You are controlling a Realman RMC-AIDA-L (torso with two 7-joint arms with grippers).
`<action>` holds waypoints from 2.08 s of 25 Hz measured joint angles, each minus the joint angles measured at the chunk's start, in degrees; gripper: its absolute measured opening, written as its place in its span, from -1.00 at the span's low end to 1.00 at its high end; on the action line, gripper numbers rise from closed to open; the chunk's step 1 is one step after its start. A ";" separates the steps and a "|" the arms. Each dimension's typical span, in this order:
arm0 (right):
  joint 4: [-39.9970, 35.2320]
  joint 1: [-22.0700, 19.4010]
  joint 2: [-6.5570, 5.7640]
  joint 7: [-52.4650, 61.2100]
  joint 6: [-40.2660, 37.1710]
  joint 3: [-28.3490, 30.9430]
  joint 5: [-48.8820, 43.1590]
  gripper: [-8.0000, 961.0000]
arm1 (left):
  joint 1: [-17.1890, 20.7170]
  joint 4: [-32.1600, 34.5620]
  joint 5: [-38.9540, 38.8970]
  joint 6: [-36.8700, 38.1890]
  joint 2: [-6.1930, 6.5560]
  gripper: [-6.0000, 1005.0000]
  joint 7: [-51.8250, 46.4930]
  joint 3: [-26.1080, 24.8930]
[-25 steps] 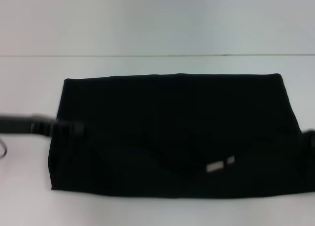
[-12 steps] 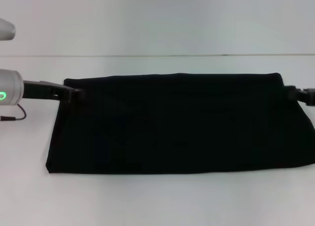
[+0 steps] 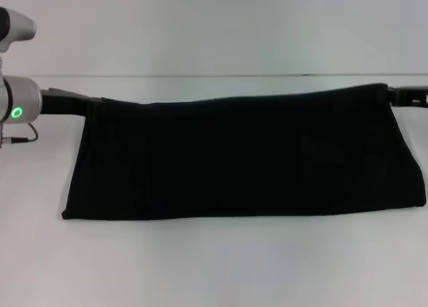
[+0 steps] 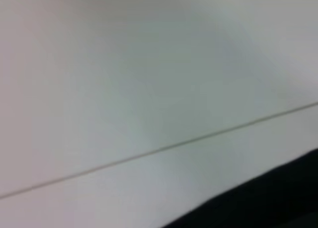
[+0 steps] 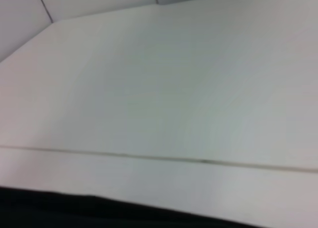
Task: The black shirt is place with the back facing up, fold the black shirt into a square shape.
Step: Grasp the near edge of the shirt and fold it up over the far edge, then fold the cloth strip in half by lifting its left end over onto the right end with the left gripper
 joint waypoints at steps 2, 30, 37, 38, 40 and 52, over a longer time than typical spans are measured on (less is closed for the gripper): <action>0.00 0.70 0.06 0.66 1.17 -0.23 0.01 -0.95 | -0.36 -0.01 0.01 -0.97 0.00 -0.97 0.00 0.05; 0.74 2.61 1.72 1.84 7.02 -1.23 0.08 -0.77 | -3.66 -2.16 0.06 -12.41 -1.64 -0.77 1.09 4.30; -0.86 2.09 1.83 4.25 7.90 -1.39 0.08 -0.39 | -3.34 -3.54 -0.06 -19.39 -2.39 -0.55 0.57 4.13; -1.47 1.89 1.69 4.87 6.65 -1.37 0.09 -0.31 | -3.04 -3.01 -0.07 -18.60 -2.31 -0.46 -0.62 3.79; -2.81 1.25 1.43 6.14 2.88 -1.22 0.10 -0.19 | -1.88 -0.24 -0.11 -14.31 -2.04 -0.27 -3.91 3.52; -13.29 -8.07 1.10 7.48 -23.54 -1.50 7.11 0.44 | 12.71 21.95 -10.80 22.90 -3.48 0.68 -10.52 2.78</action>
